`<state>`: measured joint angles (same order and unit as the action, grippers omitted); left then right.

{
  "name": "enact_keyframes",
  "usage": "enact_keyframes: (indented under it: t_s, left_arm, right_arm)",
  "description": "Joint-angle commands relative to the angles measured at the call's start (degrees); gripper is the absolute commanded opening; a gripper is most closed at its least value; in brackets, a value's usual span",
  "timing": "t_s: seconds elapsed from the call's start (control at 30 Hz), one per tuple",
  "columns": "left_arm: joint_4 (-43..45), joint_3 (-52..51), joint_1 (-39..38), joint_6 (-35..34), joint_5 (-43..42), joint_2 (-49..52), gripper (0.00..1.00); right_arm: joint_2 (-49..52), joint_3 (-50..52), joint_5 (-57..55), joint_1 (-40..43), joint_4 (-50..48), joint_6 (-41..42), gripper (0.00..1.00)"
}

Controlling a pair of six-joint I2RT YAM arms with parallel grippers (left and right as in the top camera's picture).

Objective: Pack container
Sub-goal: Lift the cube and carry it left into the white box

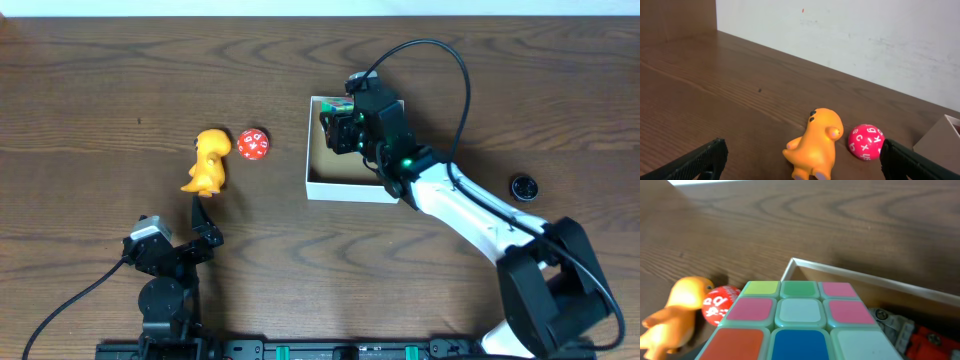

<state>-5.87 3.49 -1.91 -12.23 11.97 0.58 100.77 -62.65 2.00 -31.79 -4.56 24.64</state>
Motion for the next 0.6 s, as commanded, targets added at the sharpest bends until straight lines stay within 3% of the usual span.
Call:
enact_keyframes:
  t_s: [0.0,0.57]
  left_arm:
    - [-0.66,-1.66,0.28,-0.37,0.00,-0.35,0.98]
    - [-0.66,-1.66,0.28,-0.37,0.00,-0.35,0.98]
  right_arm:
    - [2.03,-1.16,-0.07,-0.87,-1.20,0.63,0.53]
    - [5.38,-1.16,-0.48,-0.90,-4.24,0.63,0.51]
